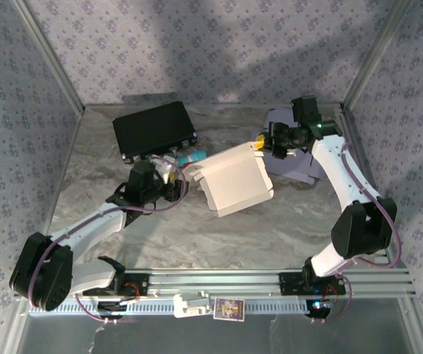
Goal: Fold the paper box
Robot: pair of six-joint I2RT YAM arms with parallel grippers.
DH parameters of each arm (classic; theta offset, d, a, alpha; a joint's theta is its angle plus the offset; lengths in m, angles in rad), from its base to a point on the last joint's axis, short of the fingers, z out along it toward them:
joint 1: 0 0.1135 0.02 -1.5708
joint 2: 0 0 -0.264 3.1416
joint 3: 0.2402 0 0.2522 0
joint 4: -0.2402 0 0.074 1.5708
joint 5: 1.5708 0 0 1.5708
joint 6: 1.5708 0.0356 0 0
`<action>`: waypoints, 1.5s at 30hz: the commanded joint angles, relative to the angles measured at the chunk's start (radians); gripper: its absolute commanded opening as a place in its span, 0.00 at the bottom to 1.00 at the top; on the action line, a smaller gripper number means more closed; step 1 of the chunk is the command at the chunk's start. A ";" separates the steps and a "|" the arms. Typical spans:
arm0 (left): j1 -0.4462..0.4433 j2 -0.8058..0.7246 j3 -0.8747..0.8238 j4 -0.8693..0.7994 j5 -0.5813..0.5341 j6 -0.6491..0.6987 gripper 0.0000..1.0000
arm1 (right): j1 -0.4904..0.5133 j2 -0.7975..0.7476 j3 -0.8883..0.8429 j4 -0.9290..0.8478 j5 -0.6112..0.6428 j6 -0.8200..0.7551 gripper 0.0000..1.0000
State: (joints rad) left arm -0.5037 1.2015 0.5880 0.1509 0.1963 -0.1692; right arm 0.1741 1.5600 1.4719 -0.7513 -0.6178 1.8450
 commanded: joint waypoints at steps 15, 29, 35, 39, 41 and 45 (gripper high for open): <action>-0.003 -0.013 0.105 -0.112 0.042 -0.026 0.00 | -0.018 0.006 -0.027 0.011 -0.032 -0.001 0.17; -0.010 0.017 0.324 -0.669 -0.044 -0.174 0.00 | 0.073 -0.280 -0.045 0.068 0.467 -0.348 0.74; -0.043 0.098 0.425 -0.789 -0.043 -0.161 0.00 | 0.323 -0.266 -0.053 0.104 0.706 -0.331 0.65; -0.061 0.109 0.447 -0.810 -0.067 -0.128 0.00 | 0.392 -0.136 0.003 0.119 0.635 -0.313 0.63; -0.063 0.110 0.448 -0.810 -0.069 -0.116 0.00 | 0.412 -0.061 0.064 0.075 0.608 -0.324 0.62; -0.065 0.125 0.460 -0.819 -0.069 -0.091 0.00 | 0.432 0.087 0.183 0.078 0.520 -0.400 0.61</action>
State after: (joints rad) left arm -0.5632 1.3125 1.0073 -0.6334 0.1390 -0.2966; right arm 0.5938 1.5883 1.5612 -0.6582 -0.0452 1.4990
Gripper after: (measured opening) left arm 0.063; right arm 0.611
